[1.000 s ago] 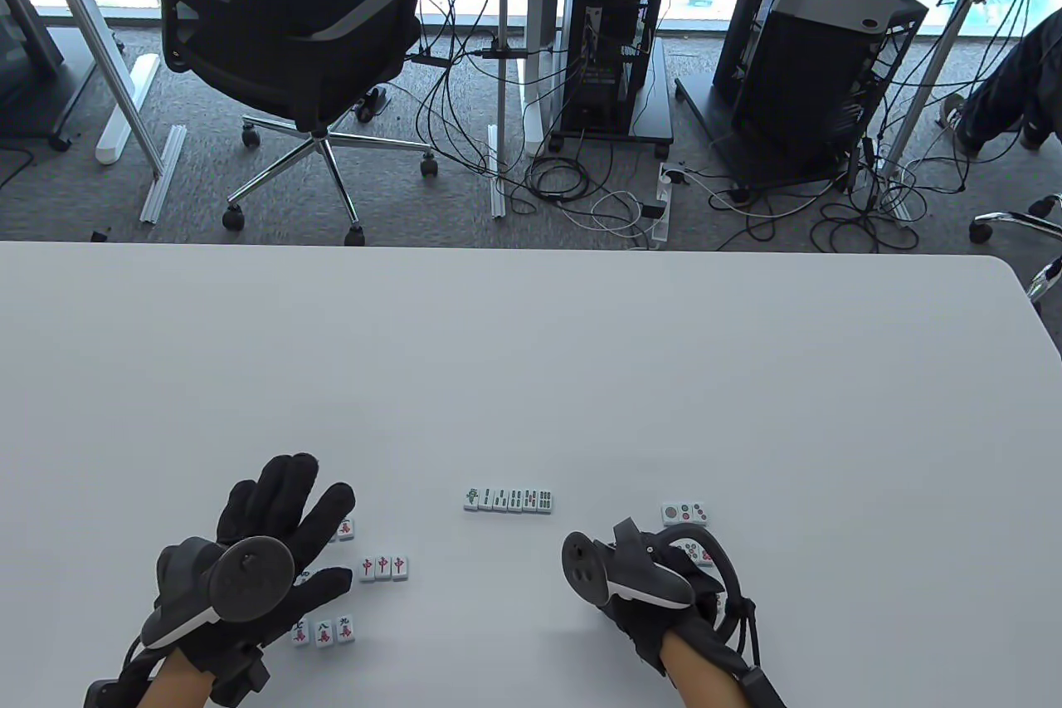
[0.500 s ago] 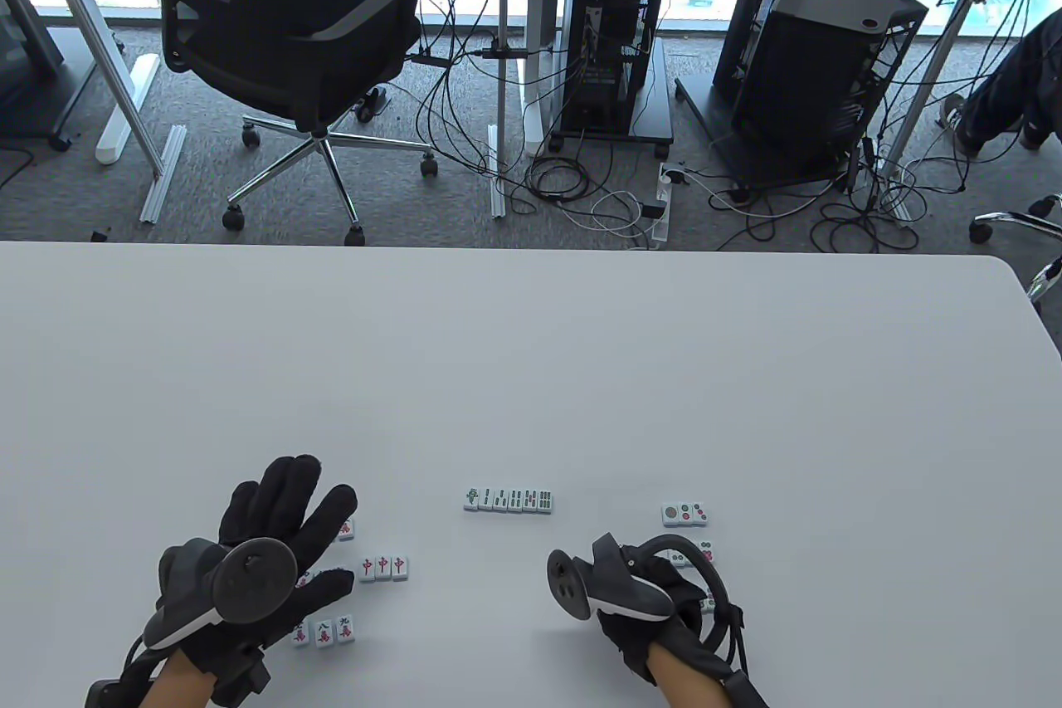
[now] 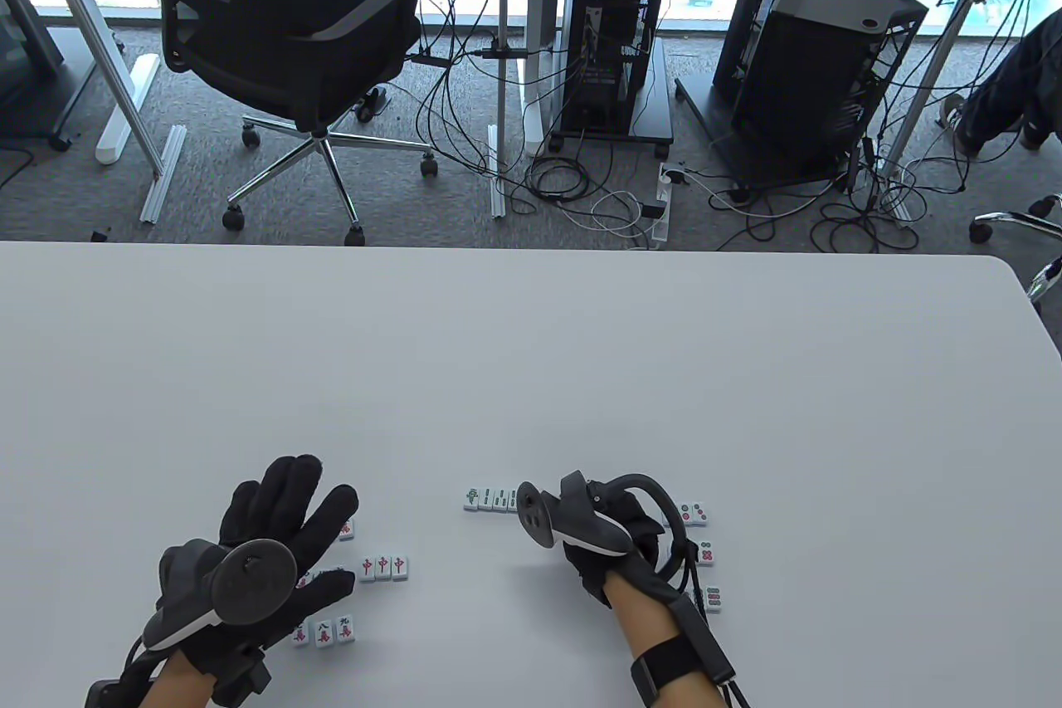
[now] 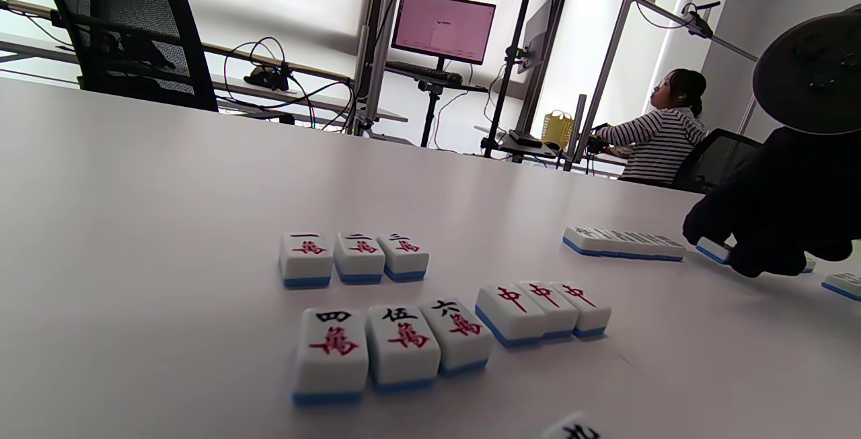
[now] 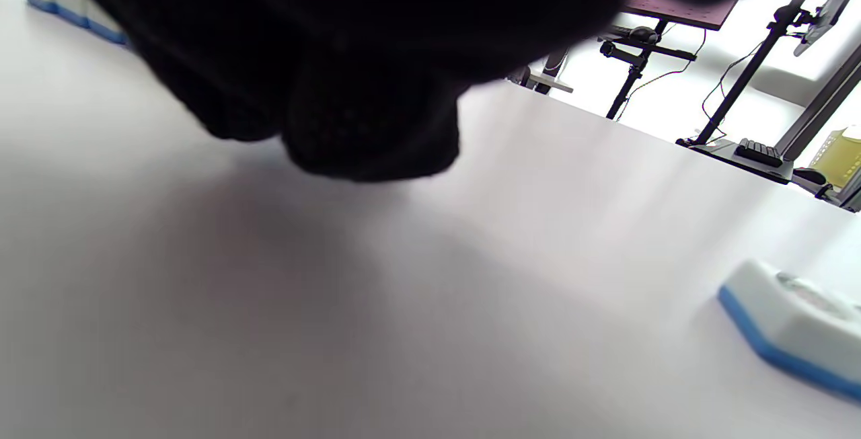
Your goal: Mahjong suit sorting
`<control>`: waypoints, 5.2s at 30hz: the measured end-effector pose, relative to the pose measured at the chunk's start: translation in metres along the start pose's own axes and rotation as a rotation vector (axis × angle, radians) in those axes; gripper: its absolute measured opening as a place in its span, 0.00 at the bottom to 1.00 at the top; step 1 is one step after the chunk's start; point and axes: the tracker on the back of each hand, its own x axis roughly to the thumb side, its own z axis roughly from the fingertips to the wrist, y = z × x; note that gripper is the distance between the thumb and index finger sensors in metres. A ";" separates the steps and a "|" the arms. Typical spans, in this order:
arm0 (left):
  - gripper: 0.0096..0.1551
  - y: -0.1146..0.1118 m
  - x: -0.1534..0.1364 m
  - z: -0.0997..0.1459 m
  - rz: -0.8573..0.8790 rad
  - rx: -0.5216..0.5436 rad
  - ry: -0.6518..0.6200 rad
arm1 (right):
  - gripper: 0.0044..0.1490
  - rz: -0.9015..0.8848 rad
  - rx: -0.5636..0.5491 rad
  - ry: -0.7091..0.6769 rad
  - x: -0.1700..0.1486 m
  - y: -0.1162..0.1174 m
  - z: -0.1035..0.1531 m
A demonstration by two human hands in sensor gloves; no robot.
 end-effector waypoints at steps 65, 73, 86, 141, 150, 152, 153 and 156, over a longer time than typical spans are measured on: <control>0.49 -0.003 0.001 -0.002 0.003 -0.020 -0.005 | 0.35 -0.024 0.019 0.043 -0.011 0.006 -0.012; 0.49 -0.004 0.001 -0.002 -0.001 -0.025 -0.005 | 0.38 -0.036 -0.009 0.019 -0.013 0.004 -0.006; 0.49 -0.006 0.002 -0.002 -0.012 -0.038 -0.008 | 0.40 -0.042 0.070 0.036 -0.054 -0.003 0.066; 0.49 -0.004 -0.003 -0.002 0.015 -0.029 0.006 | 0.39 -0.093 -0.005 0.199 -0.078 -0.017 0.007; 0.49 -0.005 -0.003 -0.003 0.009 -0.033 0.007 | 0.38 -0.025 0.156 0.264 -0.107 0.013 0.016; 0.49 -0.005 -0.003 -0.003 0.006 -0.035 0.007 | 0.38 0.003 0.166 0.248 -0.105 0.017 0.015; 0.49 -0.005 -0.003 -0.003 0.004 -0.038 0.008 | 0.38 0.025 0.171 0.245 -0.103 0.020 0.014; 0.49 -0.005 -0.003 -0.003 0.003 -0.039 0.010 | 0.36 0.051 0.194 0.222 -0.097 0.028 0.010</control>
